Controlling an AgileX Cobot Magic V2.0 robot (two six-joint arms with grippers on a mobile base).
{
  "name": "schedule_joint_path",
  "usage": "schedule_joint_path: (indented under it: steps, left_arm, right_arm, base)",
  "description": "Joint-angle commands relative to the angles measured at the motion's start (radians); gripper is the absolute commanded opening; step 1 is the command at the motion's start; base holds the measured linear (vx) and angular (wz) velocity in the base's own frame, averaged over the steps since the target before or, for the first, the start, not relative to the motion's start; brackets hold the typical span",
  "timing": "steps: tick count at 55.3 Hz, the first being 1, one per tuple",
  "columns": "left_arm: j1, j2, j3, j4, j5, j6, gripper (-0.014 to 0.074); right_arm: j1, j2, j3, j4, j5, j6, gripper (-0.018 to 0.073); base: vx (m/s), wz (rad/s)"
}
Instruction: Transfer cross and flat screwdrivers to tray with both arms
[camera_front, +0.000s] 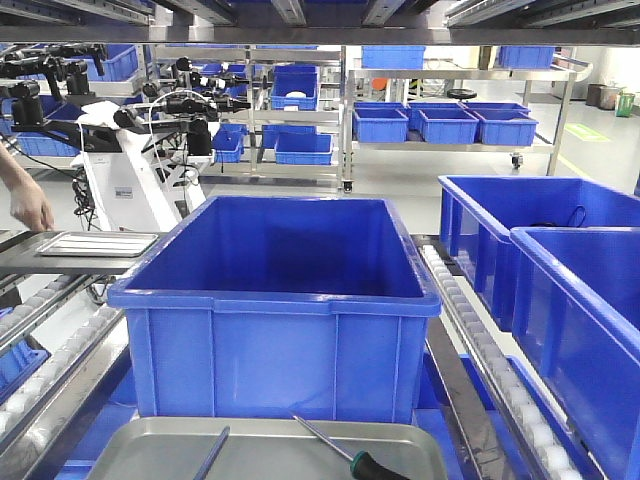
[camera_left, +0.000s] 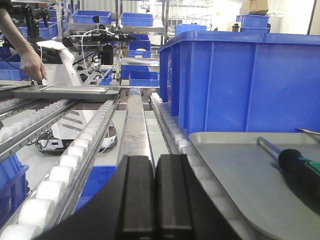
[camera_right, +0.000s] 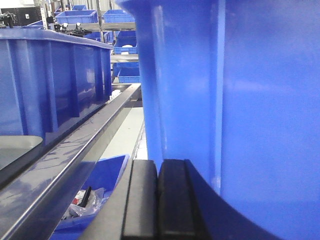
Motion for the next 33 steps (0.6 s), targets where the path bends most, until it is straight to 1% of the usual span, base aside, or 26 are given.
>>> schedule_joint_path:
  steps: [1,33]
  left_arm:
    - [-0.005,-0.003,-0.023,-0.001,-0.076,-0.007,-0.0006]
    - [-0.005,-0.003,-0.023,-0.001,-0.076,-0.007,-0.0006]
  right_arm:
    - [-0.006,-0.003,0.007,-0.012,-0.081,-0.002,-0.0008]
    - [-0.006,-0.003,0.007,-0.012,-0.081,-0.002,-0.0008]
  base:
    - [0.00,0.00]
    - [0.00,0.00]
